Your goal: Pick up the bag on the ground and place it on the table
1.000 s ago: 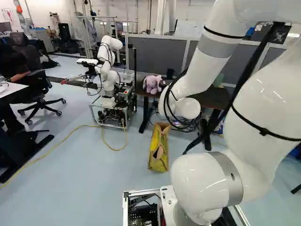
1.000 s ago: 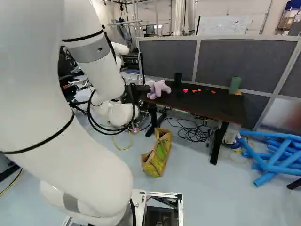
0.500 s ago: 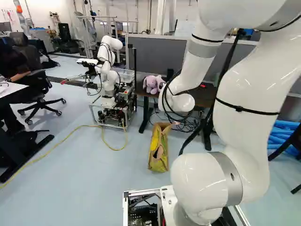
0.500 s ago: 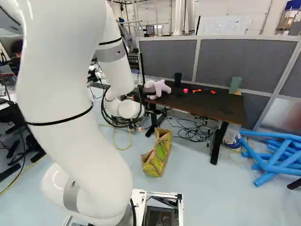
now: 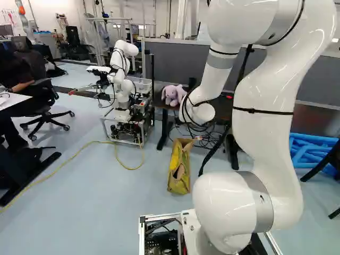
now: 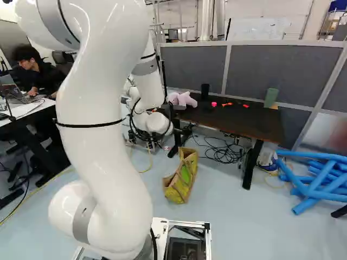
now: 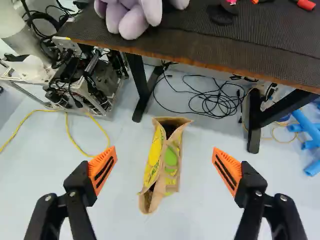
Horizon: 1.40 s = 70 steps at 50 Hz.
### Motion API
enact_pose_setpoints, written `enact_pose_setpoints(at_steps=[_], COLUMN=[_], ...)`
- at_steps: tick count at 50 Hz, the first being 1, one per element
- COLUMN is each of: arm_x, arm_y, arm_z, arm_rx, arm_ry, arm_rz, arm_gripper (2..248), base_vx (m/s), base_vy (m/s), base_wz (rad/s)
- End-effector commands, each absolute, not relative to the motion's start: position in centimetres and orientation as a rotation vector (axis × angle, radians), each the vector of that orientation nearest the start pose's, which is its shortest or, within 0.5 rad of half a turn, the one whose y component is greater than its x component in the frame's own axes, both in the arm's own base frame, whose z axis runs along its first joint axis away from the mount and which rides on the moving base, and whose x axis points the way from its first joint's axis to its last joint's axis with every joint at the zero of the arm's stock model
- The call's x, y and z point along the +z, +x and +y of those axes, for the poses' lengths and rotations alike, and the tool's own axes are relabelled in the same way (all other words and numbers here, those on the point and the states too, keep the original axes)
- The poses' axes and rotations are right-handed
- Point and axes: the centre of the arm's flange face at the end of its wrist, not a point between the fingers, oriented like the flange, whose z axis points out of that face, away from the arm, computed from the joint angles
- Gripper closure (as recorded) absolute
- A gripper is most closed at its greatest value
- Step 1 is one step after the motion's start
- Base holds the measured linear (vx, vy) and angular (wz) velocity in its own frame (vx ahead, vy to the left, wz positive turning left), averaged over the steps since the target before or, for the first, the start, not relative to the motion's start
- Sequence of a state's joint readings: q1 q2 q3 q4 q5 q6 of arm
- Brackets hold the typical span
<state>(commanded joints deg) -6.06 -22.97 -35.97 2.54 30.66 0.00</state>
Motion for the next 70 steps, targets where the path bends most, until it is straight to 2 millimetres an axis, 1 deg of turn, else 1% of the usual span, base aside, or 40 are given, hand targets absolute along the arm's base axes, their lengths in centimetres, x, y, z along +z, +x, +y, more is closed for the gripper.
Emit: enact_pose_setpoints(at_steps=[15, 31, 70], arm_x=[25.1, 22.3, 15.6], arm_y=[48.2, 51.0, 57.6], arm_z=[-5.7, -5.8, -5.9], arm_rx=[-1.066, -0.938, -0.719], arm_ry=[-2.991, -3.022, -3.033], arm_rz=[0.291, 0.344, 0.538], arm_gripper=[3, 3, 3], base_vx=[0.000, 0.000, 0.000], base_vy=[0.000, 0.000, 0.000], base_wz=[0.000, 0.000, 0.000])
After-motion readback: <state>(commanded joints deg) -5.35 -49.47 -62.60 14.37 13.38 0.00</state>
